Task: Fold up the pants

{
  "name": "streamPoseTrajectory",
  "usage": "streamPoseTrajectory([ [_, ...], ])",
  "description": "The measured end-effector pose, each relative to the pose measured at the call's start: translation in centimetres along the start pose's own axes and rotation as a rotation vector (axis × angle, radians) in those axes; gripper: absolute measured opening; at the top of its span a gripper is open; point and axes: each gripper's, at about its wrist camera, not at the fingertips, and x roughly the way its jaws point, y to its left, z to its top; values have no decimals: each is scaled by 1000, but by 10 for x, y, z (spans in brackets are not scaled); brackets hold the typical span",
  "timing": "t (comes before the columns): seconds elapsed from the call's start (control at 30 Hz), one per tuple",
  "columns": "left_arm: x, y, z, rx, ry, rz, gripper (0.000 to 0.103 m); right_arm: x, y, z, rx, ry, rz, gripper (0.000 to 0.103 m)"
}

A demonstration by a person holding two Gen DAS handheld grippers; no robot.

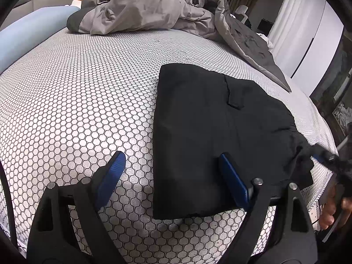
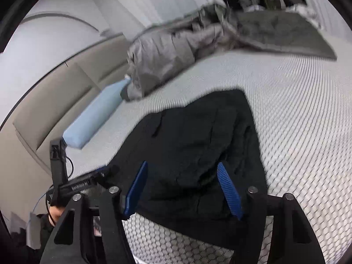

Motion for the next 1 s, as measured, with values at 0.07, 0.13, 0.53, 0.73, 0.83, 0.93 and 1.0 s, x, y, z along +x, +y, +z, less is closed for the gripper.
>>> streamPoseTrajectory([
  [0.07, 0, 0, 0, 1, -1, -1, 85, 13, -6, -3, 24, 61, -50, 60],
  [0.13, 0, 0, 0, 0, 0, -1, 85, 20, -14, -3, 68, 84, -35, 60],
  [0.53, -14, 10, 4, -65, -46, -78, 85, -23, 17, 9, -53, -97, 54, 5],
  [0.73, -9, 9, 5, -53, -30, -62, 85, -44, 29, 4, -92, -110, 55, 5],
  [0.83, -3, 2, 4, -20, -9, -46, 85, -15, 7, -5, -59, -5, -72, 5],
  [0.93, 2, -2, 2, 10, 10, -17, 85, 5, -5, -10, -49, 80, -108, 6],
  [1.0, 3, -2, 1, 15, 13, -25, 85, 3, -4, -7, -51, 74, -96, 10],
])
